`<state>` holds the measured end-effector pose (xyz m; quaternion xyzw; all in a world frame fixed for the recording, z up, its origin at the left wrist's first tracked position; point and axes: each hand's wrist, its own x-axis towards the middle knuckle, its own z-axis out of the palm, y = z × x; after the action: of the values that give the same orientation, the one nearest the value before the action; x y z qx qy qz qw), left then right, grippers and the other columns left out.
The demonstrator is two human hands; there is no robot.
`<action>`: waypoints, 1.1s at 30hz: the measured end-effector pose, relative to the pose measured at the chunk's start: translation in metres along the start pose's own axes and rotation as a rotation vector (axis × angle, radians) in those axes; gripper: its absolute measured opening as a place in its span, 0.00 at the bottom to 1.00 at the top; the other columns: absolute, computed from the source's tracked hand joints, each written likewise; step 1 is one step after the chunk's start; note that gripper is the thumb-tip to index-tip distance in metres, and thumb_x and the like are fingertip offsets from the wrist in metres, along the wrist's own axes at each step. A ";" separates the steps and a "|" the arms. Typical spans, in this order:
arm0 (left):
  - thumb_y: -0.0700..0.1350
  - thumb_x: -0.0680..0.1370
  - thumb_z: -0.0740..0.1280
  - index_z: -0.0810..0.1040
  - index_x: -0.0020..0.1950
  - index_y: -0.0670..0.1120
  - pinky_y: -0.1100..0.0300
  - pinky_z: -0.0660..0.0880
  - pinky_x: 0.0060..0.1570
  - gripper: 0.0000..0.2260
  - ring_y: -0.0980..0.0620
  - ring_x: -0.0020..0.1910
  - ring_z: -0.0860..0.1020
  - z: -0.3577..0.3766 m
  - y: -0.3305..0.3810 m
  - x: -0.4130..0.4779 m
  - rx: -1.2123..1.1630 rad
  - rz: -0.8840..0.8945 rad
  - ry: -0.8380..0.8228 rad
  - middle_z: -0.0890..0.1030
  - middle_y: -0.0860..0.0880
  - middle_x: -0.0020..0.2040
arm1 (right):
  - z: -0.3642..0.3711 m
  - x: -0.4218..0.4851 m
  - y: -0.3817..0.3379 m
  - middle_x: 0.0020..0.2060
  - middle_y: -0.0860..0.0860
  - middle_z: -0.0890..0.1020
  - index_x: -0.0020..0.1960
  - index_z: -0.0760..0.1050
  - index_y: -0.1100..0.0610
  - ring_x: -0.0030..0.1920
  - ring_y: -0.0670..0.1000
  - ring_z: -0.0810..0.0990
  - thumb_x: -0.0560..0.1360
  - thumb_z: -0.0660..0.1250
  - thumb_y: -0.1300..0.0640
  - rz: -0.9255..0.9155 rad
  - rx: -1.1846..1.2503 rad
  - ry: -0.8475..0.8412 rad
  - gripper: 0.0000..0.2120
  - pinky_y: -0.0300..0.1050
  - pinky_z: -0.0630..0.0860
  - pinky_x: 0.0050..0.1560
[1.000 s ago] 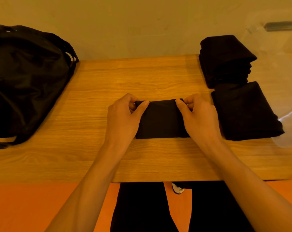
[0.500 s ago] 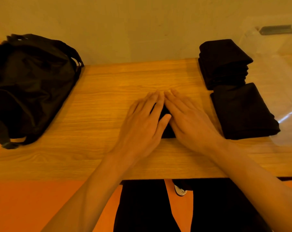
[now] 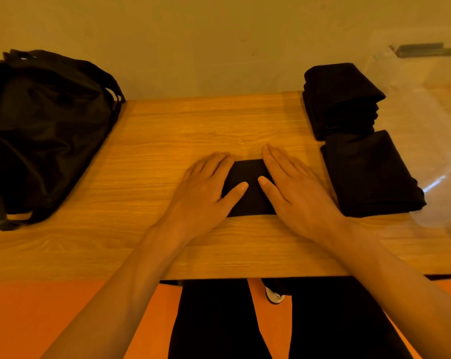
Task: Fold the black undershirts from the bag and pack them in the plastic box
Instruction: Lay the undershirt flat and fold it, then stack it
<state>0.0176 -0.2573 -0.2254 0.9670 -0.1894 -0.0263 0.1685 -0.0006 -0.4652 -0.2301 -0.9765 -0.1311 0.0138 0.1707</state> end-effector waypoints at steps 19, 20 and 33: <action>0.69 0.78 0.35 0.43 0.83 0.54 0.53 0.41 0.80 0.36 0.58 0.80 0.38 0.002 -0.004 -0.014 0.081 0.044 -0.029 0.42 0.56 0.83 | -0.011 0.000 -0.002 0.82 0.50 0.45 0.82 0.40 0.53 0.81 0.47 0.41 0.83 0.41 0.39 -0.025 -0.085 -0.070 0.32 0.44 0.41 0.79; 0.72 0.76 0.32 0.42 0.83 0.55 0.53 0.41 0.80 0.39 0.59 0.80 0.37 -0.002 -0.008 -0.015 0.083 0.025 -0.033 0.42 0.57 0.83 | -0.014 -0.002 -0.002 0.82 0.49 0.44 0.82 0.39 0.53 0.81 0.47 0.40 0.83 0.42 0.38 0.007 -0.077 -0.084 0.33 0.43 0.40 0.78; 0.69 0.80 0.37 0.44 0.83 0.55 0.60 0.39 0.78 0.34 0.60 0.80 0.41 -0.014 0.004 -0.011 0.090 0.039 -0.112 0.44 0.57 0.82 | -0.011 -0.004 -0.008 0.82 0.51 0.43 0.82 0.39 0.55 0.81 0.47 0.39 0.81 0.38 0.37 0.026 -0.030 -0.068 0.35 0.46 0.40 0.80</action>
<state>0.0078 -0.2524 -0.2107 0.9667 -0.2185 -0.0687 0.1144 -0.0060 -0.4626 -0.2167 -0.9795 -0.1244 0.0472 0.1513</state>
